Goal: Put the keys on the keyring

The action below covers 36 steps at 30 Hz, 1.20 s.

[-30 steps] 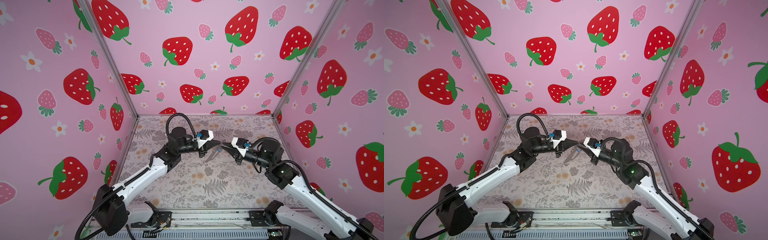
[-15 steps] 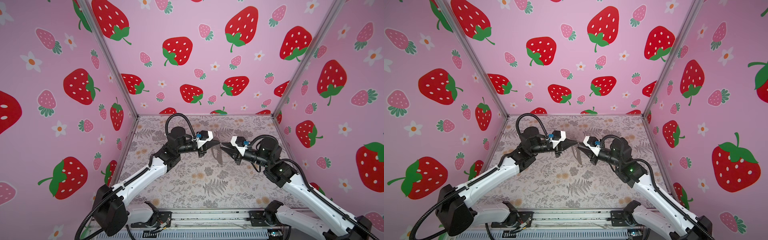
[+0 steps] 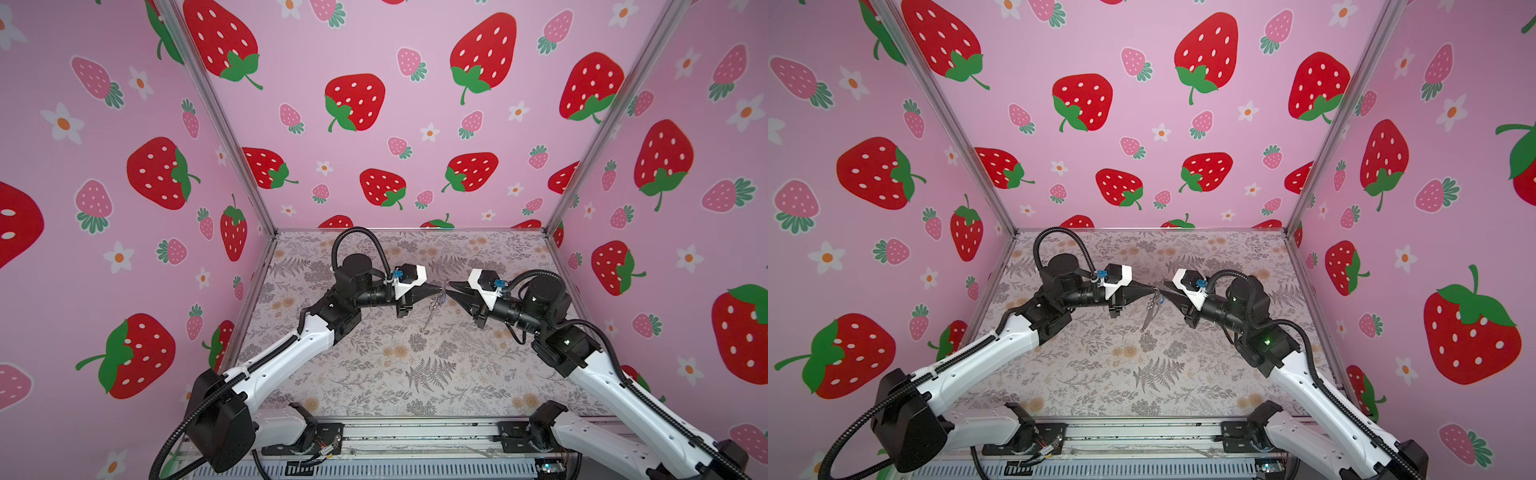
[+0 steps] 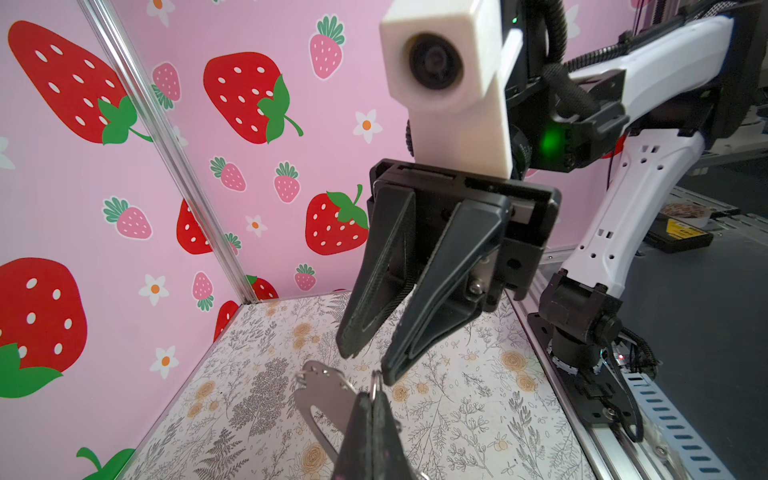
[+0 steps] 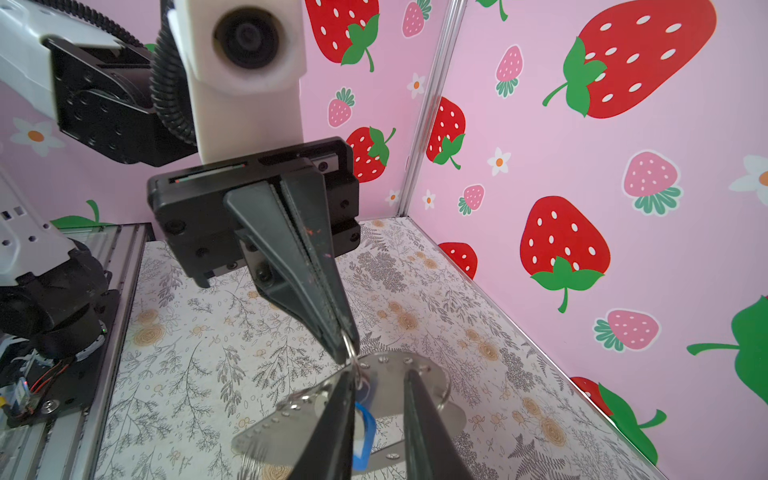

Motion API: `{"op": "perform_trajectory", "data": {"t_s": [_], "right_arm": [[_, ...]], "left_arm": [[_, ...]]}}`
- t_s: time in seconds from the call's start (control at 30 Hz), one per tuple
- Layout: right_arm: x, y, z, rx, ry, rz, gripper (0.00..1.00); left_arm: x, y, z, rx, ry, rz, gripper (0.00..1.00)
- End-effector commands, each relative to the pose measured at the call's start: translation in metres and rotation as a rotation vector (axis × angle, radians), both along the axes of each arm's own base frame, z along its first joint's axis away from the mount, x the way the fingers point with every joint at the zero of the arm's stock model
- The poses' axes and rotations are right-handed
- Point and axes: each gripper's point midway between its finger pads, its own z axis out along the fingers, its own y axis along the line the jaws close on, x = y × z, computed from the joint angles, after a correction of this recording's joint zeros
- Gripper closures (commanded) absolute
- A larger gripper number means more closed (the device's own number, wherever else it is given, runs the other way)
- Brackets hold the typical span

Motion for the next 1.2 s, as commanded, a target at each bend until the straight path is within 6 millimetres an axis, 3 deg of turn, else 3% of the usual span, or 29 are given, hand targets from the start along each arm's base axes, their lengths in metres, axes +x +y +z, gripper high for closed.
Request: {"op": "perform_trajectory", "data": {"t_s": [0.0,0.37,0.6,0.87,1.17], "right_arm": [[-0.006,0.002,0.009,0.028,-0.006,0.042,0.77],[-0.001,0.011,-0.009,-0.006,0.07,0.072,0.8],[-0.002,0.011,-0.005,0.004,0.057,0.077,0.83],[-0.01,0.007,0.003,0.036,0.033,0.092,0.75],[-0.009,0.011,-0.004,0.017,0.064,0.115,0.89]], "left_arm": [[-0.009,0.002,0.018,-0.03,-0.055,-0.029,1.0],[-0.014,0.003,0.021,-0.04,-0.071,-0.048,1.0],[-0.018,0.002,0.018,-0.036,-0.071,-0.073,1.0],[-0.014,0.002,0.015,-0.025,-0.07,-0.058,1.0],[-0.018,0.003,0.018,-0.034,-0.081,-0.071,1.0]]}}
